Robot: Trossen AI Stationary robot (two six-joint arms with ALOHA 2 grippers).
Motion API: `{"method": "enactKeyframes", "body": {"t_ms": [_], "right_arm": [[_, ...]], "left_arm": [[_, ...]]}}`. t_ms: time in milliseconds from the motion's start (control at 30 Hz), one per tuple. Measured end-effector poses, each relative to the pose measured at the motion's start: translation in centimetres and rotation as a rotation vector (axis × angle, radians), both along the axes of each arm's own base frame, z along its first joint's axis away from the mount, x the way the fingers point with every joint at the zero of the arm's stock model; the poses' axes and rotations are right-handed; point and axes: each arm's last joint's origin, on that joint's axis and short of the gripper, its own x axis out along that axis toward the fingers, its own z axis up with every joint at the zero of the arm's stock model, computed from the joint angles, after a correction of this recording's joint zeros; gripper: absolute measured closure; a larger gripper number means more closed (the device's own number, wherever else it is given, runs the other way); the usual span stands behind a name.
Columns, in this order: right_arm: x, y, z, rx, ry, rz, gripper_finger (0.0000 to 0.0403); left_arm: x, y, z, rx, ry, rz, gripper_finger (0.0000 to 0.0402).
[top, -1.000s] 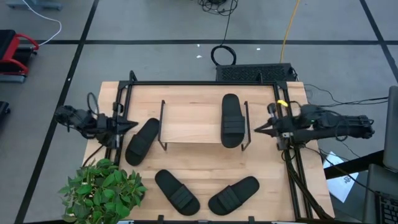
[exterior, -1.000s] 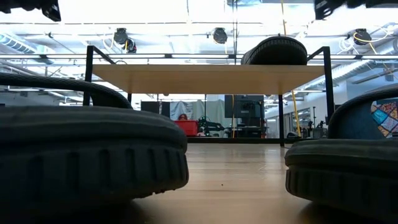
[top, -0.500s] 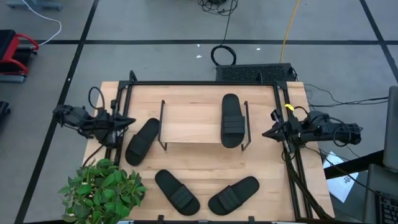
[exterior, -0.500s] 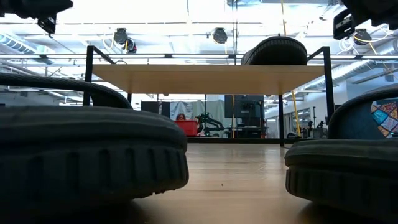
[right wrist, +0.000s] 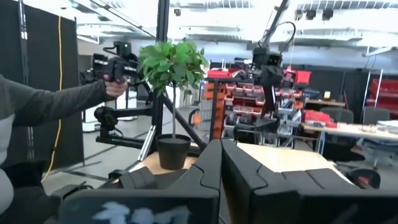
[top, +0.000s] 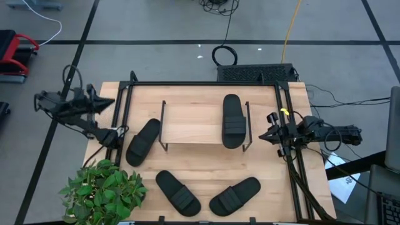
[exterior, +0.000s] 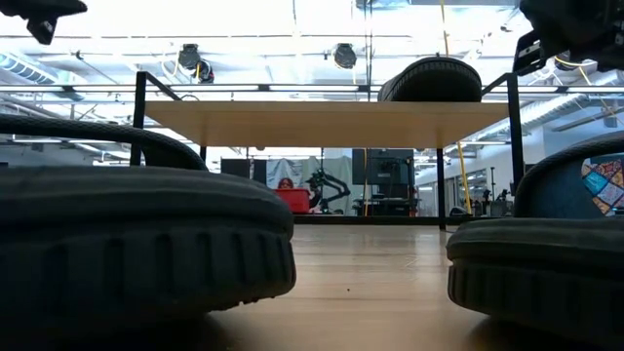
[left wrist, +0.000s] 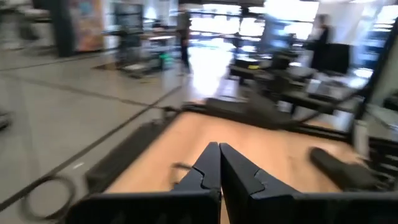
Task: Pick and place slides into the shelf
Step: Put the top left slide on the shelf
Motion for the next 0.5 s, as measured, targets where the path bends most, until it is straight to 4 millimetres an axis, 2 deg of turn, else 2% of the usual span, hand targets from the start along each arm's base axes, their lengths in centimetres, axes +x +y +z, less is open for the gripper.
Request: {"method": "enactKeyframes", "body": {"t_ms": [133,233,400,500], "right_arm": [[0.1,0.0,-0.4,-0.02,-0.021,-0.006,0.0403],[0.2,0.0,-0.5,-0.034,-0.017,-0.006,0.0403],[0.3,0.1,-0.6,-0.062,-0.002,0.034,0.0403],[0.3,0.3,-0.7,-0.089,-0.004,0.095,0.0403]], "left_arm": [[-0.3,1.0,0.2,-0.139,-0.058,0.122,0.0401],[1.1,0.5,0.1,-0.151,-0.091,0.043,0.0402],[5.5,-3.2,-0.9,0.077,-0.213,-0.302,0.0402],[7.9,-6.1,-2.8,0.304,-0.269,-0.501,0.0402]]}}
